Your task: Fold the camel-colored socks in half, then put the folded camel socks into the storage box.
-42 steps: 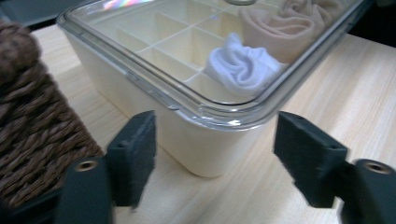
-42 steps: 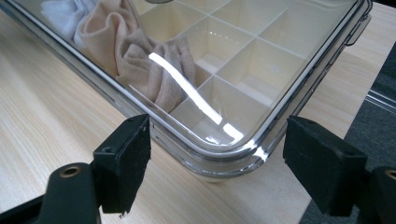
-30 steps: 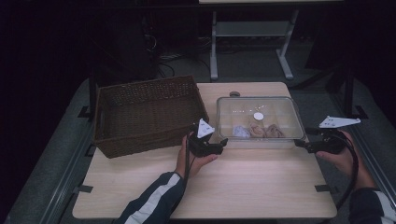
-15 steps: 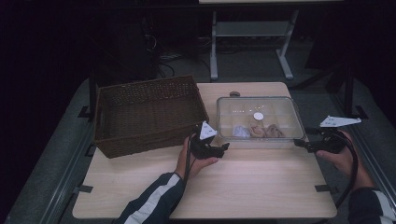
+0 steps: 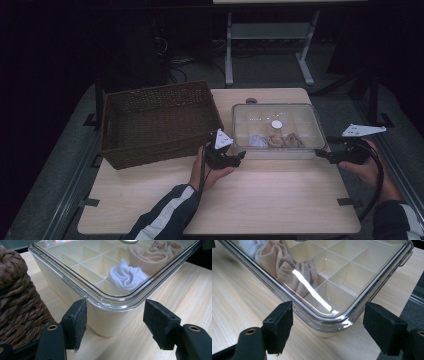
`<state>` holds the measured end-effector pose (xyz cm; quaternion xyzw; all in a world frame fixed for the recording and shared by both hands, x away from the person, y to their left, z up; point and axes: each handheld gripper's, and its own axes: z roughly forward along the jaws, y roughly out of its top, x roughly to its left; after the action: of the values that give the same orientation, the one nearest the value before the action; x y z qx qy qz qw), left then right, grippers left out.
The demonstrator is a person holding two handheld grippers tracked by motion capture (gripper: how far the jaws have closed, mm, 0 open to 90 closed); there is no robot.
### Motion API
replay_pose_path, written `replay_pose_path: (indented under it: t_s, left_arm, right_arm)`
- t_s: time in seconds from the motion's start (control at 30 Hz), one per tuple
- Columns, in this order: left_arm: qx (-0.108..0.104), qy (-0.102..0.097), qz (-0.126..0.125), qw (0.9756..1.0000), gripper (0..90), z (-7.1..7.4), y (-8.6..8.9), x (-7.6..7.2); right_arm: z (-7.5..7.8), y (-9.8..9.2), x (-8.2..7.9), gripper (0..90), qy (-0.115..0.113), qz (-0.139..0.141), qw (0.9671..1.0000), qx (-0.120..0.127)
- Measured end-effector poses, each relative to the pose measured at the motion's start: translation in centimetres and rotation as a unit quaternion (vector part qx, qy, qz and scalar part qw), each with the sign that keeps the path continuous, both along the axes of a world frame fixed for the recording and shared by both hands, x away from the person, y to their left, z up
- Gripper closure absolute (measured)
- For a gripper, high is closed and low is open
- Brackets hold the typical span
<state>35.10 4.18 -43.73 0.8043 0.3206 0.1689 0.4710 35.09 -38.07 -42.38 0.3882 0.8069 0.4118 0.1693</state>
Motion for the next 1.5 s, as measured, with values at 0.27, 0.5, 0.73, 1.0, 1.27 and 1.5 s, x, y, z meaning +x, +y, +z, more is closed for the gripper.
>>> replay_pose_path:
  t_s: [0.27,0.5,0.73,1.0,1.27,1.5]
  left_arm:
    - [0.027,0.005,-0.027,0.9993,31.9,0.6,1.4,-1.0]
    - [0.087,-0.004,-0.07,0.9937,28.8,1.1,3.9,-3.2]
    - [0.119,-0.01,-0.088,0.989,27.3,1.4,7.6,-5.0]
    - [0.124,-0.004,-0.079,0.9891,26.1,1.5,13.1,-6.3]
    - [0.152,0.012,-0.066,0.9861,24.2,0.2,19.1,-7.7]
    - [0.145,0.026,-0.052,0.9878,22.8,-0.4,22.7,-9.1]
  right_arm:
    - [0.8,0.4,-0.6,29.1,-0.019,-0.009,0.9997,-0.009]
    - [2.2,2.2,-1.6,30.4,-0.031,-0.007,0.9988,-0.037]
    - [3.2,4.4,-2.6,30.3,-0.041,0.019,0.9976,-0.053]
    - [3.8,6.3,-4.2,29.5,-0.038,0.057,0.9962,-0.054]
    - [2.7,8.5,-5.9,28.9,-0.031,0.079,0.9941,-0.068]
    - [0.9,9.8,-7.0,28.9,-0.03,0.088,0.9912,-0.094]
